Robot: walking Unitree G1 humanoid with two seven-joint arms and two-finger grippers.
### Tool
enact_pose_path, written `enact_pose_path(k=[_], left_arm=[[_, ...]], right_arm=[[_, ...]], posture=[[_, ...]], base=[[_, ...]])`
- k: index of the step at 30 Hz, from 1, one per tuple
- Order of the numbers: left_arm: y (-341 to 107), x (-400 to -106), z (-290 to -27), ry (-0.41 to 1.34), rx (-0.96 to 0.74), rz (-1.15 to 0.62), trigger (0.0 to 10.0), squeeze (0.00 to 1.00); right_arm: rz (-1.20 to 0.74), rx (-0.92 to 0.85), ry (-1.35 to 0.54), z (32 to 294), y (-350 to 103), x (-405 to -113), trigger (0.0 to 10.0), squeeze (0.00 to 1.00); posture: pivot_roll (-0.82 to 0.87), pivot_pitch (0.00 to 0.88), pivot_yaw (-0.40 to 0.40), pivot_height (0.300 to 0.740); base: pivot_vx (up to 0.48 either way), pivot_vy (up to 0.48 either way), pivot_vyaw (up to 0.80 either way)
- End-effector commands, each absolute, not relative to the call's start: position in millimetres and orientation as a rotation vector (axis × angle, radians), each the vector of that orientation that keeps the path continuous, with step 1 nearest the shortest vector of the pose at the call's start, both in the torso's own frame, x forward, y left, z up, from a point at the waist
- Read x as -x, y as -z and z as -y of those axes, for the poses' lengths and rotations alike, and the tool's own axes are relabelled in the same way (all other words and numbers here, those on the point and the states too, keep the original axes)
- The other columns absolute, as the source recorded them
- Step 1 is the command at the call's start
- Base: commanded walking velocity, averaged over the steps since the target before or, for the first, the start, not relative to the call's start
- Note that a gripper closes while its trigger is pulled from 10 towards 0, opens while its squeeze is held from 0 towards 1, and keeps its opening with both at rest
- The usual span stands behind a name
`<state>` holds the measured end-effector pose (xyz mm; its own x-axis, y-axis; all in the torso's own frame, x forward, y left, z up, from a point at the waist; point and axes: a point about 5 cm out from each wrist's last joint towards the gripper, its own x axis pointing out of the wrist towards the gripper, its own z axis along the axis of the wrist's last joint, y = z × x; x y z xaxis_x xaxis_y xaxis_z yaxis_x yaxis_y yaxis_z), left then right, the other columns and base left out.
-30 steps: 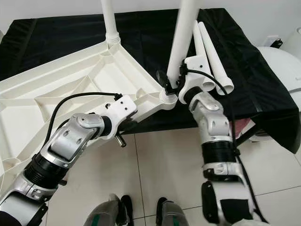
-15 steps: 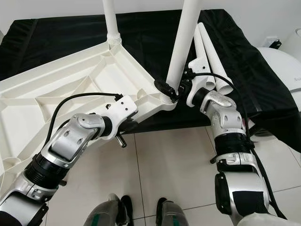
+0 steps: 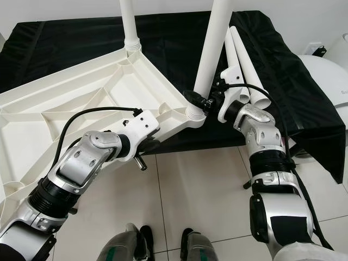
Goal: Building children table
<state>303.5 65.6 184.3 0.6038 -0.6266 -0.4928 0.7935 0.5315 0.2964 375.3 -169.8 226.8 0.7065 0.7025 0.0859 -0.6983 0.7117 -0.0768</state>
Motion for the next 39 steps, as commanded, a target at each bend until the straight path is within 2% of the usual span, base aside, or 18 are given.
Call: enact_pose_path(k=[1, 3, 4, 13, 39], left_arm=[[-187.2, -303.2, -66.0, 0.844, -0.550, -0.324, 10.0, 0.00], [-187.3, -302.9, -66.0, 0.844, -0.549, -0.323, 10.0, 0.00], [-187.2, -302.7, -66.1, 0.843, -0.549, -0.324, 10.0, 0.00], [-186.9, -302.8, -66.6, 0.842, -0.549, -0.324, 10.0, 0.00], [-185.4, -301.7, -64.6, 0.844, -0.547, -0.322, 10.0, 0.00]], right_arm=[[0.123, -0.006, -0.775, 172.3, -227.7, -375.5, 4.6, 0.00], [0.125, -0.008, -0.773, 171.5, -227.4, -375.4, 4.6, 0.00], [0.126, -0.017, -0.768, 170.0, -227.1, -375.1, 10.0, 0.00], [0.165, -0.048, -0.732, 162.6, -228.7, -373.4, 10.0, 0.00], [0.262, -0.102, -0.458, 147.5, -241.2, -369.1, 10.0, 0.00]], posture=[[-0.07, 0.150, 0.015, 0.740], [-0.07, 0.152, 0.013, 0.740], [-0.07, 0.151, 0.014, 0.740], [-0.07, 0.153, 0.012, 0.740], [-0.07, 0.127, 0.002, 0.740]], base=[[0.000, 0.000, 0.00], [0.000, 0.000, 0.00], [0.000, 0.000, 0.00], [0.000, 0.000, 0.00], [0.000, 0.000, 0.00]])
